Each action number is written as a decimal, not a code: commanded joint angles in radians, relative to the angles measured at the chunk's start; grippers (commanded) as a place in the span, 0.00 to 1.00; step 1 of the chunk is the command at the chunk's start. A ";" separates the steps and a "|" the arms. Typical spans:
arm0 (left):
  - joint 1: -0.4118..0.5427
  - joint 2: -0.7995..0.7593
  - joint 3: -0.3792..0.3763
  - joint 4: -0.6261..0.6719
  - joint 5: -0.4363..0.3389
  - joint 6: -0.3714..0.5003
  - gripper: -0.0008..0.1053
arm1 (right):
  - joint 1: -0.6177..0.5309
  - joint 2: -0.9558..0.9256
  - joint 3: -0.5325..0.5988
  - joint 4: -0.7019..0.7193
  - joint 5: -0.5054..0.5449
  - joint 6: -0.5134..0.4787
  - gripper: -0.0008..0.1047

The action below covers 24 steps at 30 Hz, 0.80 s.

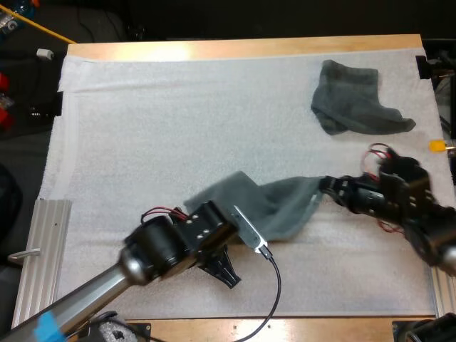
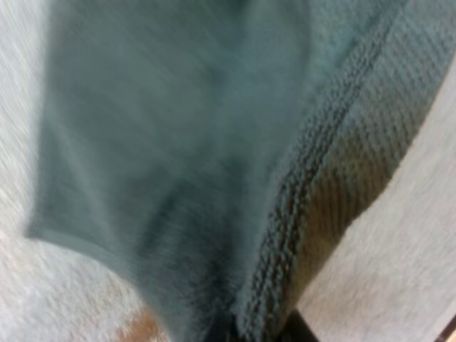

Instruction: Pick towel from pile, fold and stack

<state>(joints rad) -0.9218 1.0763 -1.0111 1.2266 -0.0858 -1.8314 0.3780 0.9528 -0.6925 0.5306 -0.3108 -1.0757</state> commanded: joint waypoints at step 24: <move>-0.146 -0.222 -0.165 0.175 0.052 -0.228 0.07 | 0.526 -0.206 -0.404 0.711 0.449 0.071 0.01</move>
<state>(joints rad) -1.0619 0.8571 -1.1674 1.3929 -0.0160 -2.0448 0.9091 0.7539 -1.0899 1.2276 0.1248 -1.0111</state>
